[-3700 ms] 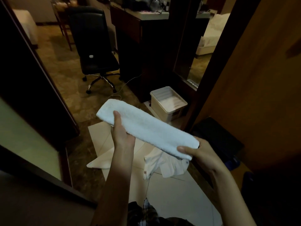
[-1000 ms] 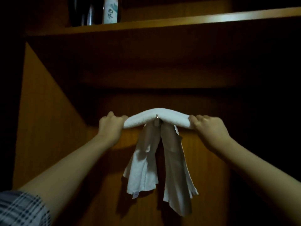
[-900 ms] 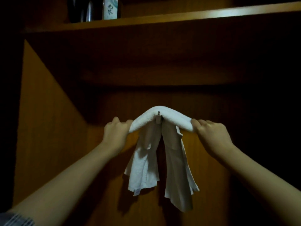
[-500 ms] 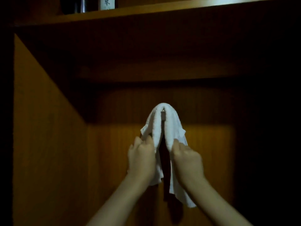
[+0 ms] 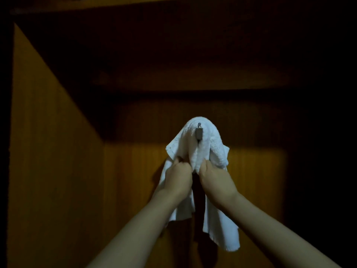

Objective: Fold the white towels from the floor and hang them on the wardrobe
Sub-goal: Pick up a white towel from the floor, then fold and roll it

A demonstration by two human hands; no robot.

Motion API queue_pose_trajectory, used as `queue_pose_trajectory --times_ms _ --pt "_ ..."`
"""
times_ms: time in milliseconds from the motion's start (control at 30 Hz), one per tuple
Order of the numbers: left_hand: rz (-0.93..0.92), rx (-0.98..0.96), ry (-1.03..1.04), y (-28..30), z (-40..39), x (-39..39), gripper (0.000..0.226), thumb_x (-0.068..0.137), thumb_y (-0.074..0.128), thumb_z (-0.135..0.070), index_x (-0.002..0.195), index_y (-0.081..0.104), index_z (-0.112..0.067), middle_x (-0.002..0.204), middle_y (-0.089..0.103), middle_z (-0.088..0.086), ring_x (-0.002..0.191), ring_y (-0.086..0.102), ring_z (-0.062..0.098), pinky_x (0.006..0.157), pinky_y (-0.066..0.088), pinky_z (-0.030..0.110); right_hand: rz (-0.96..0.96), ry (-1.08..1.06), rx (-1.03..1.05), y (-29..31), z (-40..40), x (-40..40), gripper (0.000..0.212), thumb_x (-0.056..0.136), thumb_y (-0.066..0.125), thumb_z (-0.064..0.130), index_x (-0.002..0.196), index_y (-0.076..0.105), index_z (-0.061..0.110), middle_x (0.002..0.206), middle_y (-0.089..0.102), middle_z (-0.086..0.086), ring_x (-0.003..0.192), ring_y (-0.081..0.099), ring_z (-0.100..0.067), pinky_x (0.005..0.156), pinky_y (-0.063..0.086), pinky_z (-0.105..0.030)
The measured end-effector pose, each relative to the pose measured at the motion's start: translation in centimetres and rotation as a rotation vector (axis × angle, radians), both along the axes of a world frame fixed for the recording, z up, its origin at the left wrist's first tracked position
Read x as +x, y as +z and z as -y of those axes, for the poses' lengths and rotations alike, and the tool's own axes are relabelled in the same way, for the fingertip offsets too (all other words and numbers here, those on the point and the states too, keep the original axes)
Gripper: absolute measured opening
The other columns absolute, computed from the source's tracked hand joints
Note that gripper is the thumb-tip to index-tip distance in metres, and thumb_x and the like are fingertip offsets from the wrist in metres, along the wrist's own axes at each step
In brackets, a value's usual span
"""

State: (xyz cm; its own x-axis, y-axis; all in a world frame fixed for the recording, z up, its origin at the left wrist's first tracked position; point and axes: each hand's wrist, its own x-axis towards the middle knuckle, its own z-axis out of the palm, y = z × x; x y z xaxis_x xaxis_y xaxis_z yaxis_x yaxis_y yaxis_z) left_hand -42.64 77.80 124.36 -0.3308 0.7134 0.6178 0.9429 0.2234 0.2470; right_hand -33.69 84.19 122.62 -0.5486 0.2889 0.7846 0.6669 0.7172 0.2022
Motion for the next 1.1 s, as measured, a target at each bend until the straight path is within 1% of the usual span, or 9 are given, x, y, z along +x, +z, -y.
queue_pose_trajectory --times_ms 67,200,267,367,467,667,833,967,1100 --pt "-0.031 -0.055 -0.044 -0.2 0.8 -0.4 0.035 0.096 0.045 -0.01 0.131 0.049 -0.008 0.131 0.048 0.013 0.125 0.038 0.026 0.101 0.033 0.033 0.001 0.03 -0.123 0.3 1.3 0.9 0.035 0.088 0.06 0.005 0.118 0.051 -0.01 0.097 0.062 -0.022 0.076 0.064 -0.033 0.061 0.049 -0.034" --pt "0.04 -0.072 -0.219 -0.6 2.6 -0.9 0.033 0.092 0.05 -0.016 0.125 0.048 -0.016 0.123 0.05 0.007 0.114 0.045 0.025 0.096 0.043 0.041 0.044 0.048 -0.149 -0.8 2.6 2.0 0.072 0.087 0.058 0.007 0.147 0.019 0.002 0.103 0.058 -0.006 0.065 0.056 -0.018 0.043 0.041 -0.031" --pt "0.005 -0.118 -0.269 -1.0 4.0 -0.6 0.038 0.09 0.057 -0.024 0.126 0.045 -0.018 0.125 0.052 0.002 0.118 0.044 0.02 0.095 0.045 0.043 -0.041 0.098 -0.338 -1.9 3.9 2.8 0.073 0.092 0.049 0.012 0.15 0.004 0.016 0.097 0.06 0.0 0.063 0.058 -0.016 0.048 0.049 -0.034" --pt "-0.037 -0.169 -0.266 -2.2 6.9 -0.4 0.058 0.089 0.062 -0.028 0.14 0.034 -0.023 0.138 0.048 -0.002 0.127 0.044 0.019 0.098 0.045 0.041 -0.13 0.052 -0.349 -3.5 6.8 4.2 0.076 0.095 0.048 0.02 0.15 -0.005 0.019 0.104 0.061 0.004 0.071 0.062 -0.016 0.054 0.049 -0.031" --pt "-0.006 -0.285 -0.268 -3.7 10.6 -0.3 0.065 0.093 0.059 -0.032 0.148 0.026 -0.027 0.141 0.048 -0.003 0.115 0.055 0.016 0.089 0.046 0.03 -0.155 0.108 -0.311 -5.3 9.7 5.2 0.074 0.093 0.05 0.019 0.152 0.006 0.018 0.108 0.062 0.001 0.077 0.063 -0.019 0.056 0.047 -0.032" --pt "0.073 -0.623 -0.266 -7.3 19.2 -1.7 0.04 0.094 0.058 -0.027 0.133 0.051 -0.027 0.115 0.066 -0.008 0.099 0.06 0.006 0.092 0.048 0.032 -0.044 0.239 -0.38 -8.2 15.2 4.0 0.029 0.091 0.053 0.024 0.12 0.057 0.021 0.088 0.07 -0.006 0.086 0.066 -0.027 0.066 0.045 -0.033" --pt "0.187 -0.802 -0.179 -12.1 29.5 -3.7 0.04 0.097 0.054 -0.025 0.136 0.049 -0.026 0.118 0.065 -0.006 0.105 0.058 0.006 0.096 0.047 0.032 0.1 0.428 -0.476 -10.9 22.5 -0.1 0.023 0.093 0.053 0.02 0.114 0.063 0.018 0.086 0.069 -0.003 0.08 0.066 -0.021 0.062 0.044 -0.026" --pt "0.351 -0.787 -0.054 -17.1 39.7 -5.3 0.039 0.096 0.054 -0.023 0.135 0.05 -0.023 0.117 0.066 -0.004 0.105 0.06 0.009 0.094 0.048 0.029 0.202 0.639 -0.554 -13.5 30.6 -3.8 0.021 0.095 0.052 0.016 0.112 0.064 0.014 0.068 0.058 0.006 0.046 0.046 -0.002 0.045 0.027 -0.011" --pt "0.514 -0.709 0.104 -22.7 51.2 -5.7 0.037 0.095 0.055 -0.024 0.132 0.054 -0.025 0.116 0.066 -0.006 0.099 0.059 0.005 0.088 0.046 0.021 0.334 0.832 -0.646 -17.2 40.1 -6.8 0.019 0.095 0.051 0.016 0.106 0.065 0.021 0.071 0.065 0.004 0.042 0.049 -0.004 0.043 0.03 -0.014"
